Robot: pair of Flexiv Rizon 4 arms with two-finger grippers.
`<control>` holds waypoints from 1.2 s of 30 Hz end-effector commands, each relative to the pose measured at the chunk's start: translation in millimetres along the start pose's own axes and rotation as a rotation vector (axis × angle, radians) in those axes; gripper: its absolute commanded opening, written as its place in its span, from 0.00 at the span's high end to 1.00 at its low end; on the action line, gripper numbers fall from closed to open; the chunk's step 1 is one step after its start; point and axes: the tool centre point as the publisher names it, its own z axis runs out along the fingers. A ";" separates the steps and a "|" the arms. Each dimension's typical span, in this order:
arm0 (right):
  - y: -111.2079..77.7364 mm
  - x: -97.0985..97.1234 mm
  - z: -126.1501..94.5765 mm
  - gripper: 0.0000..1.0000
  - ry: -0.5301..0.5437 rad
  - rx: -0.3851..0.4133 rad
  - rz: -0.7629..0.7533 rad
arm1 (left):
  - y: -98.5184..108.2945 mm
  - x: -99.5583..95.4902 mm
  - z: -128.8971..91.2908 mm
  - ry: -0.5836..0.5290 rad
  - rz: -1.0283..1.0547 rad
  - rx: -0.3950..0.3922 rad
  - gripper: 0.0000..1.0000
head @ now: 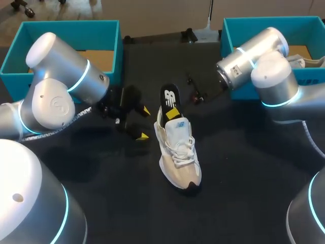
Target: Take the shoe out of the shoebox, open the shoe tongue, remove and reinsert the insole, then place the shoe into the shoebox
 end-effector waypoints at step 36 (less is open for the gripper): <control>-4.8 -1.8 6.7 0.67 0.023 0.061 0.076 | -9.2 0.9 -9.7 0.041 -0.002 0.026 0.00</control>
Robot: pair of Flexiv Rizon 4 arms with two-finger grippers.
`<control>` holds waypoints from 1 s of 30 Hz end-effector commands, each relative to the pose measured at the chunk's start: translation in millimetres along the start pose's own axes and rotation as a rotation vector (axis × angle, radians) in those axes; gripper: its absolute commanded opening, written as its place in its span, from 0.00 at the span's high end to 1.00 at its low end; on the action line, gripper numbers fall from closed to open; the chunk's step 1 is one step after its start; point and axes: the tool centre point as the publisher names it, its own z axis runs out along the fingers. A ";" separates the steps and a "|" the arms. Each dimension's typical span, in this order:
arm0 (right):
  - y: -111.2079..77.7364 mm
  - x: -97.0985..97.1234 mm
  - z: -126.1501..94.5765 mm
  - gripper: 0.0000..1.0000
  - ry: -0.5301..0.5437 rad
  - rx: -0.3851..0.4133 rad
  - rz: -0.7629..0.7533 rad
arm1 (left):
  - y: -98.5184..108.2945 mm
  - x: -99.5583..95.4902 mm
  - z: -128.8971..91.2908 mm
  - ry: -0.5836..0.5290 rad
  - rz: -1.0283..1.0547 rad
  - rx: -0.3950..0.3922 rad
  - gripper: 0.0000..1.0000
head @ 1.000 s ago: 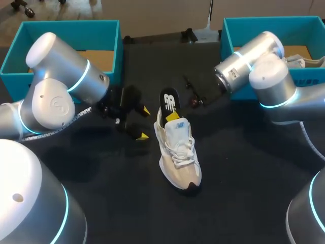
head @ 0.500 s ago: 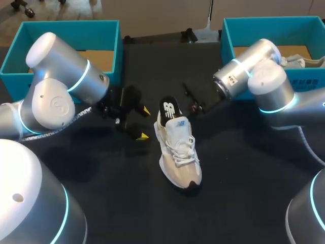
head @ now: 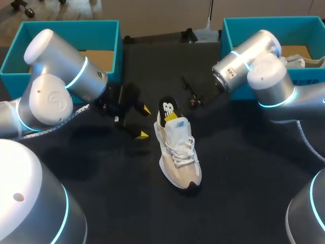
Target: Take the shoe out of the shoebox, open the shoe tongue, remove and reinsert the insole, then place the shoe into the shoebox
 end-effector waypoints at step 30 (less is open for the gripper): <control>-20.5 -5.9 10.7 1.00 0.040 0.038 0.095 | -13.6 -7.9 -9.9 0.034 -0.009 0.032 0.00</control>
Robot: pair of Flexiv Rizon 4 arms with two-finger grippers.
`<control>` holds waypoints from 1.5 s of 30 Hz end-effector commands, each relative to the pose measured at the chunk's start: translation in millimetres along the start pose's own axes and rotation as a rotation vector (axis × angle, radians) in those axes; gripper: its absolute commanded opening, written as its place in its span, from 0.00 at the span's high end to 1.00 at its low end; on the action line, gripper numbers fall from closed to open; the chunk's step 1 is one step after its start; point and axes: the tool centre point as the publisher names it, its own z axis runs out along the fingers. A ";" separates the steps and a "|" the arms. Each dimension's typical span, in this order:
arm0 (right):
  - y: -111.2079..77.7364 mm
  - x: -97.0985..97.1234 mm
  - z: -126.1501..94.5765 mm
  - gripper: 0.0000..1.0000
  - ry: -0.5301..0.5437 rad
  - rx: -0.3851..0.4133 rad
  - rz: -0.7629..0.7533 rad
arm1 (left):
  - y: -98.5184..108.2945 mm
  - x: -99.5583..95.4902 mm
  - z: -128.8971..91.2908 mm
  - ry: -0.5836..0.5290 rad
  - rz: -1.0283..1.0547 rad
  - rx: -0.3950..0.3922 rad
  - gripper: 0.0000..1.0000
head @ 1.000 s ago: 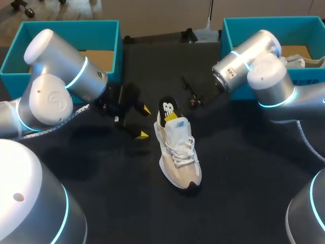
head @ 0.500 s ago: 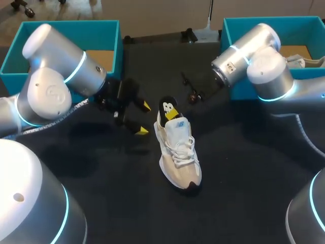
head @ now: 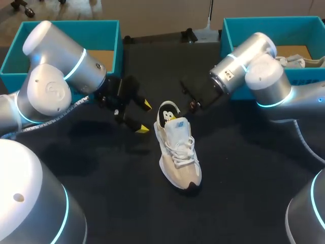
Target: Take the shoe out of the shoebox, open the shoe tongue, remove and reinsert the insole, then place the shoe into the shoebox
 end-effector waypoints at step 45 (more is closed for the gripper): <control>-13.1 -3.2 3.7 1.00 0.015 0.068 0.077 | 0.1 -1.3 0.7 0.003 0.001 0.000 0.00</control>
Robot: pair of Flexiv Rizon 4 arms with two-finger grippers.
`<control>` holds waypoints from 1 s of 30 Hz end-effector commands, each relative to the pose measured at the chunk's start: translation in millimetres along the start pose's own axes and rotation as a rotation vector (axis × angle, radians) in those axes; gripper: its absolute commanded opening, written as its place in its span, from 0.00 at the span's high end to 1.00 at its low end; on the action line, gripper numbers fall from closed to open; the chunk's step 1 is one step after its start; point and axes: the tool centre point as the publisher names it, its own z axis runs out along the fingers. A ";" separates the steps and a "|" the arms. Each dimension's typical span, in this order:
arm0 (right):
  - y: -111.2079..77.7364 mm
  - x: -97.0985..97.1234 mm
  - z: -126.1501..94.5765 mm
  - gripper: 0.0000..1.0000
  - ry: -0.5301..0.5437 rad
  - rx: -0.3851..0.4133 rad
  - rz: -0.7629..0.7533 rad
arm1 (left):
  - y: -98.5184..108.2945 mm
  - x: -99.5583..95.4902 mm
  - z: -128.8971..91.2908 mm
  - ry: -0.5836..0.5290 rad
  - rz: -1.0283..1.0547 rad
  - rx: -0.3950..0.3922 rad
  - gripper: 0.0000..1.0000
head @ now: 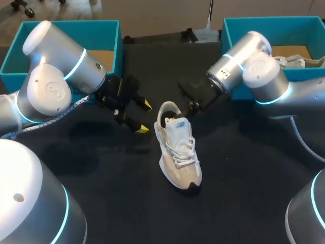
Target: Take the shoe out of the shoebox, open the shoe tongue, remove and reinsert the insole, then place the shoe into the shoebox
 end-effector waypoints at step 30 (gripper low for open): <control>32.9 32.7 -7.0 0.36 -0.116 -0.008 -0.113 | 0.1 -1.2 0.8 0.002 0.001 0.000 0.00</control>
